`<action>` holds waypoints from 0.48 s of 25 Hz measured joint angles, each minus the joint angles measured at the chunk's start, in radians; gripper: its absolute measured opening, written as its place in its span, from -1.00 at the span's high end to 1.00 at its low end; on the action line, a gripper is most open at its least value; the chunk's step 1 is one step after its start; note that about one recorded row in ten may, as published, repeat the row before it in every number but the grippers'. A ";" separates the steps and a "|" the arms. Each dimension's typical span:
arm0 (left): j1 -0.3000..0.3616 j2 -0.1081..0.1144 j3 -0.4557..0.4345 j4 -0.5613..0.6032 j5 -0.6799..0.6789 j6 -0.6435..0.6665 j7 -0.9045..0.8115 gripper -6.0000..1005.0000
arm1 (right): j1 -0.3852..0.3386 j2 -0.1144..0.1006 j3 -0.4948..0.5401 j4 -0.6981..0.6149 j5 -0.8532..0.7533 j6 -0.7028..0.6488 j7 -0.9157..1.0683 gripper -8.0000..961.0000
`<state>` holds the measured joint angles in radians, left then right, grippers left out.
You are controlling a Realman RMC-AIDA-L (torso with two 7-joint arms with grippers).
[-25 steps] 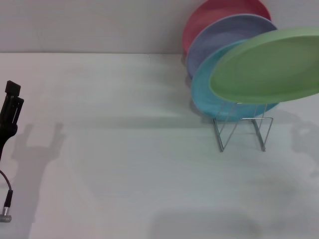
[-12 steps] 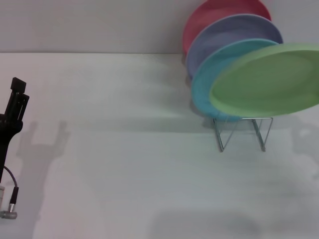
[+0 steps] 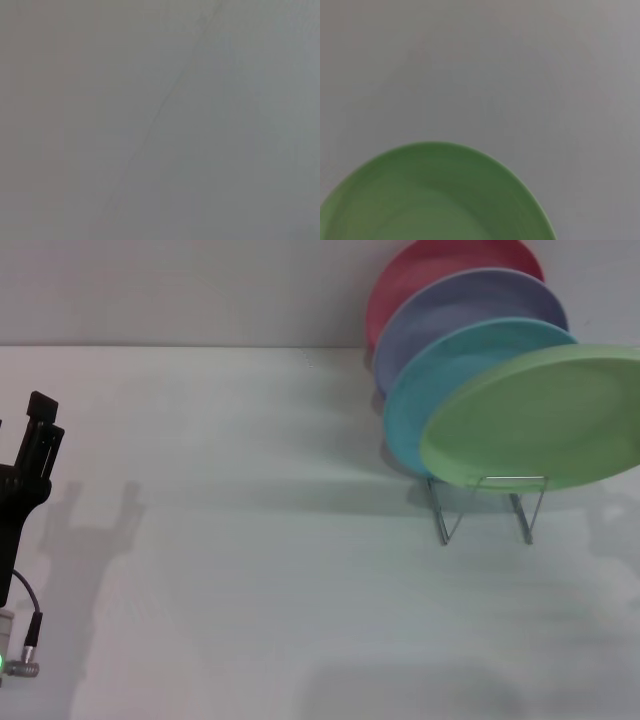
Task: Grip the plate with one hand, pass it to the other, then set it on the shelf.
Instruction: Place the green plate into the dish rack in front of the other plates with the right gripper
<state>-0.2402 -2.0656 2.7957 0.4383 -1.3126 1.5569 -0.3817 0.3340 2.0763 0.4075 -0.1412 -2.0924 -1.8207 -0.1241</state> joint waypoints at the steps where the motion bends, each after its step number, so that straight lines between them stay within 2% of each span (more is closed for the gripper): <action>1: 0.000 0.001 0.000 0.000 0.000 0.000 0.000 -0.69 | 0.000 0.000 0.000 0.000 0.000 0.006 0.000 0.95; 12: -0.012 0.004 0.001 -0.007 0.001 0.000 -0.001 -0.69 | 0.007 0.002 -0.004 0.024 -0.004 0.072 -0.002 0.95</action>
<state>-0.2522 -2.0615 2.7963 0.4309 -1.3114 1.5570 -0.3828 0.3414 2.0780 0.4034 -0.1171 -2.0959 -1.7490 -0.1261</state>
